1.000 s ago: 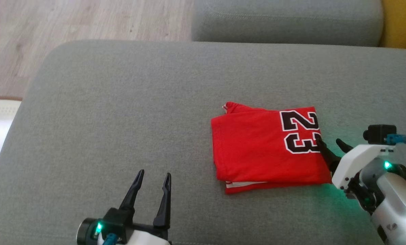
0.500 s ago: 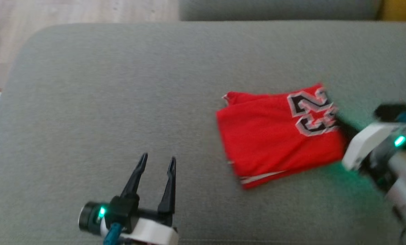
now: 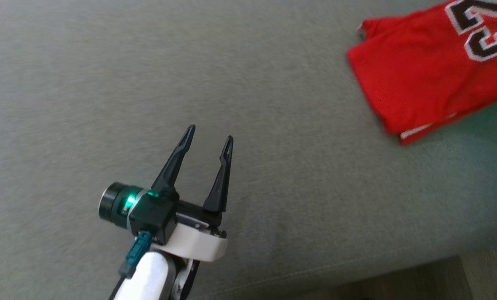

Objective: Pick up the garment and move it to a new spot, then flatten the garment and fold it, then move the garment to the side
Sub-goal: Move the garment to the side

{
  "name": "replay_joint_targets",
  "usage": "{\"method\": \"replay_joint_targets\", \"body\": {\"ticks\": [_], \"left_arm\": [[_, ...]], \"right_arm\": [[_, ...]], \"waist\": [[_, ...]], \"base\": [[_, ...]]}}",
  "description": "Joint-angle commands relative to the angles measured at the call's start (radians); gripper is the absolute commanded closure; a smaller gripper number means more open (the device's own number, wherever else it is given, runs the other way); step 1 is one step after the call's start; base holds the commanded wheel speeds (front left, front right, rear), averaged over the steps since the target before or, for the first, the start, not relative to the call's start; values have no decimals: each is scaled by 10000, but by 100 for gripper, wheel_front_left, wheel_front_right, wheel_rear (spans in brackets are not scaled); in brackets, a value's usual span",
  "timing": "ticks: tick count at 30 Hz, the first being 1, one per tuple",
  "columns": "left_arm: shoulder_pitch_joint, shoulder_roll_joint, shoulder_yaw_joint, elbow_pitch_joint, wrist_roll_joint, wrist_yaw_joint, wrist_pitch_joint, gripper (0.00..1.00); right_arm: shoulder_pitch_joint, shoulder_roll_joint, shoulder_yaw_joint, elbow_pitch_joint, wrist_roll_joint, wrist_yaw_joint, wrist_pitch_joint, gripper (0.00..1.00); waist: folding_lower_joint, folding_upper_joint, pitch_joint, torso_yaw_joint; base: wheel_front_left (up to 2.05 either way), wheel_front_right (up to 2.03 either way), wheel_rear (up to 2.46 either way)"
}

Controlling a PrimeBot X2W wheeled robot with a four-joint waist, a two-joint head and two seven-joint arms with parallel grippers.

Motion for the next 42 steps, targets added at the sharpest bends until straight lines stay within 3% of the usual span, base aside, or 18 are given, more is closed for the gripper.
{"method": "replay_joint_targets", "body": {"ticks": [1,11,12,13,14,18,24,34,42], "left_arm": [[-269,-58,258,-345,106,-34,-120,0],[-785,-21,353,-250,321,-292,-120,0],[-815,-17,377,-244,331,-301,-120,0],[-835,-16,391,-225,334,-314,-120,0],[-845,-16,403,-202,334,-323,-120,0],[-799,-25,418,-101,276,-249,-120,0],[-367,-47,559,76,-254,-42,-120,0],[649,-56,1355,990,-699,858,-120,0],[1421,-57,1764,1393,-834,893,-120,0]], "right_arm": [[-151,-454,-115,-135,-71,-9,-133,100],[-1019,-1368,-819,505,-538,-9,-607,100],[-1054,-1416,-905,603,-628,-9,-662,76],[-1063,-1417,-978,705,-738,-9,-680,5],[-1051,-1374,-1034,791,-845,-9,-669,0],[-890,-1022,-1197,952,-1289,-9,-807,0],[131,28,-1444,596,-1122,-9,-1096,0],[2673,2042,-1288,-337,-891,-9,-2145,0],[4184,3544,-1887,-726,-1148,-9,-2966,0]], "waist": [[-1,0,527,-557],[-1,0,1190,-619],[-1,0,1215,-582],[-1,0,1219,-534],[-1,0,1207,-491],[-1,0,937,-266],[-1,0,-39,163],[-1,0,-1936,995],[-1,0,-3179,1405]], "base": [[0,0,0],[0,0,0],[0,0,0],[0,0,0],[0,0,0],[0,0,0],[0,0,0],[0,0,0],[0,0,0]]}}
